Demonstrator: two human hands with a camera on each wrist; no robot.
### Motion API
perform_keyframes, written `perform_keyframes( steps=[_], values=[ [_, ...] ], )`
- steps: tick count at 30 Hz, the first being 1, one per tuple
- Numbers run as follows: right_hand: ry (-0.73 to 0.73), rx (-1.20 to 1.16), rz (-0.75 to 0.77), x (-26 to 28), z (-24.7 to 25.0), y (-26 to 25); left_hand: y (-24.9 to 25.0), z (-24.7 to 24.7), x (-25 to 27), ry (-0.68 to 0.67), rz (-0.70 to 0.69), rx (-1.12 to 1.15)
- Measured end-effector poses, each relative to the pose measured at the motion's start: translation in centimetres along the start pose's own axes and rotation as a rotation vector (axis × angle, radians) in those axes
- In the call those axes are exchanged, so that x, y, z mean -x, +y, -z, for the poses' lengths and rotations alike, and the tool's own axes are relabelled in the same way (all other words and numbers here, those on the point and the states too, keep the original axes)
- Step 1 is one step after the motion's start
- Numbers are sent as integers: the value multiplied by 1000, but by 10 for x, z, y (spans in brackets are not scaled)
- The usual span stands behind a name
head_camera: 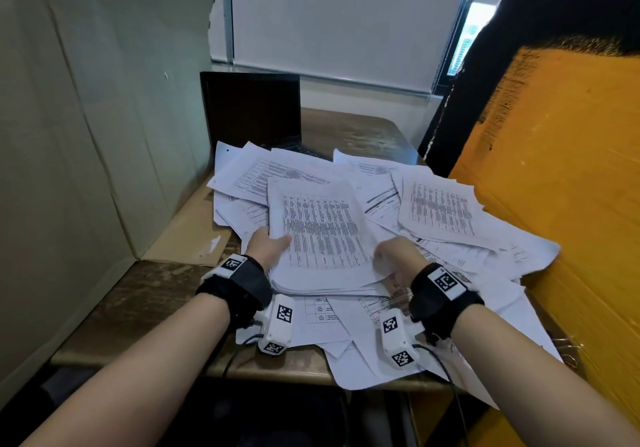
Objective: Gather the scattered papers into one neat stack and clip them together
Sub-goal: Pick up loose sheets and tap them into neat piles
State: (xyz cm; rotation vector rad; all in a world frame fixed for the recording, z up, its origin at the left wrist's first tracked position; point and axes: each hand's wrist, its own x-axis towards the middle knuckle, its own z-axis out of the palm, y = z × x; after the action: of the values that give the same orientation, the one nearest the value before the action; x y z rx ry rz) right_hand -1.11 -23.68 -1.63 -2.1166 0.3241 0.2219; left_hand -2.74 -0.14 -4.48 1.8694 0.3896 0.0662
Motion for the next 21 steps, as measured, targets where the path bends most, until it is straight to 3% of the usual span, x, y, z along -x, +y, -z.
perform_keyframes(
  steps=[5, 8, 10, 12, 15, 18, 21],
  values=[
    [-52, -82, 123, 19, 13, -5, 14, 9, 13, 59, -239, 127],
    [-179, -357, 210, 31, 33, -25, 41, 21, 36, 19, -394, 259],
    [-233, -537, 306, 46, 41, -47, 64, 27, 51, 84, -553, 241],
    [-143, -634, 465, 64, 46, -70, 89, 30, 60, 230, -735, 203],
    [36, -530, 709, 85, 49, -95, 121, 34, 74, 364, -931, 221],
    [101, -411, 805, 88, 51, -100, 137, 39, 82, 403, -990, 259],
    [-7, -415, 831, 87, 55, -90, 128, 49, 76, 443, -951, 316]
  ],
)
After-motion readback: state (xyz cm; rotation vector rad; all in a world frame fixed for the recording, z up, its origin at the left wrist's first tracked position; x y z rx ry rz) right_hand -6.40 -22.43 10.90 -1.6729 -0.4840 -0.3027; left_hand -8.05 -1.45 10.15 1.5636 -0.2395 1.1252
